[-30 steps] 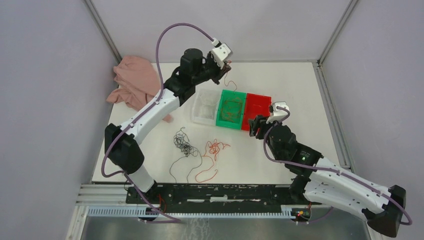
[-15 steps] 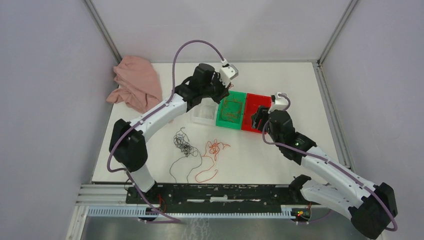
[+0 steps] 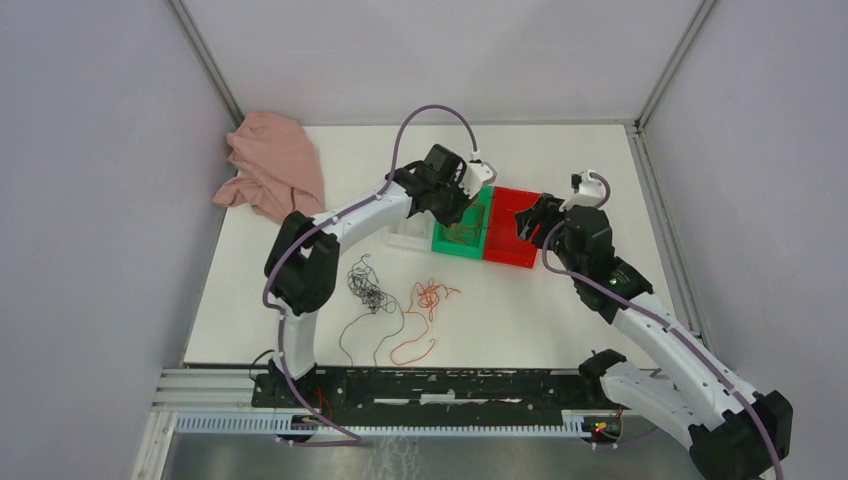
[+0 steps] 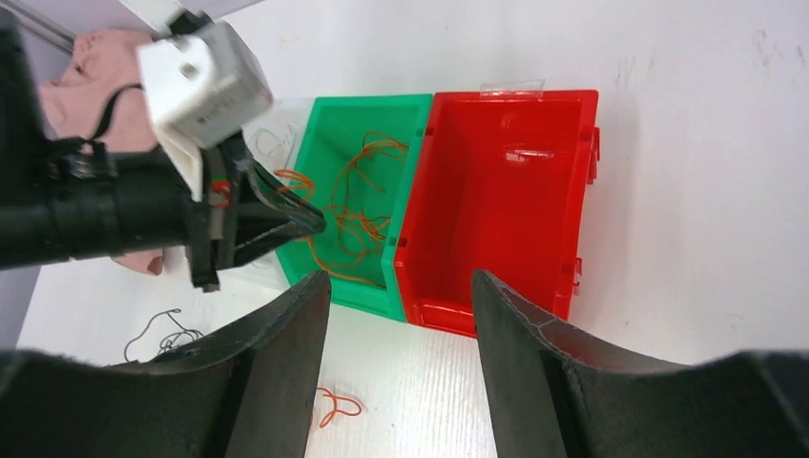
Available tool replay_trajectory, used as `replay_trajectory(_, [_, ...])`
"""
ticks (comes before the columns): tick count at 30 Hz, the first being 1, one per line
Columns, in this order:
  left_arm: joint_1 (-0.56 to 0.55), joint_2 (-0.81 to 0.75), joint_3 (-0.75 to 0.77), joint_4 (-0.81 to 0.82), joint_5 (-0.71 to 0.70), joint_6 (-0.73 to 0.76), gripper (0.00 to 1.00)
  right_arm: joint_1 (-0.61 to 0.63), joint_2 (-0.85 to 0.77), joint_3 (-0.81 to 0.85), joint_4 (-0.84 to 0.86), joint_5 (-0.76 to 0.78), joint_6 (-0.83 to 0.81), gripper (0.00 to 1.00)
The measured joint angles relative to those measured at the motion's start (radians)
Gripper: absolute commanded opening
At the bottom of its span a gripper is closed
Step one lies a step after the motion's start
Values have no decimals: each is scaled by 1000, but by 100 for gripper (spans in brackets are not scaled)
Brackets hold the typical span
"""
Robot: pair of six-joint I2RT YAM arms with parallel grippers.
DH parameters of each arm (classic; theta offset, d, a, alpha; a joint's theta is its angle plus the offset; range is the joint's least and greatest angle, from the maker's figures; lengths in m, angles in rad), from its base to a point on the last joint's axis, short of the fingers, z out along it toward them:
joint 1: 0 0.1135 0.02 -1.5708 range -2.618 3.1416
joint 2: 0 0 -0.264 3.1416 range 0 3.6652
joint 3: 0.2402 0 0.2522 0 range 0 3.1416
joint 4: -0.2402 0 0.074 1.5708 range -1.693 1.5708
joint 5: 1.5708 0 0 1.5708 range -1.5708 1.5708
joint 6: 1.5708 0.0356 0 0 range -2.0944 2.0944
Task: Untangle the cables
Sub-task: Place the cable in the bin.
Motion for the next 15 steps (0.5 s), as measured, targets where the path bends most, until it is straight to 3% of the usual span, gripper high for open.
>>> replay_trajectory(6, [-1, 32, 24, -58, -4, 47, 30, -46, -11, 30, -14, -48, 1, 64])
replay_trajectory(10, [-1, 31, 46, -84, -2, 77, 62, -65, 8, 34, -18, -92, 7, 64])
replay_trajectory(12, [-1, 27, 46, -96, 5, 95, 73, -71, 27, 41, -18, -111, 8, 64])
replay_trajectory(15, [-1, 15, 46, -129, 28, 114, 74, -76, 68, 65, -18, -148, 9, 64])
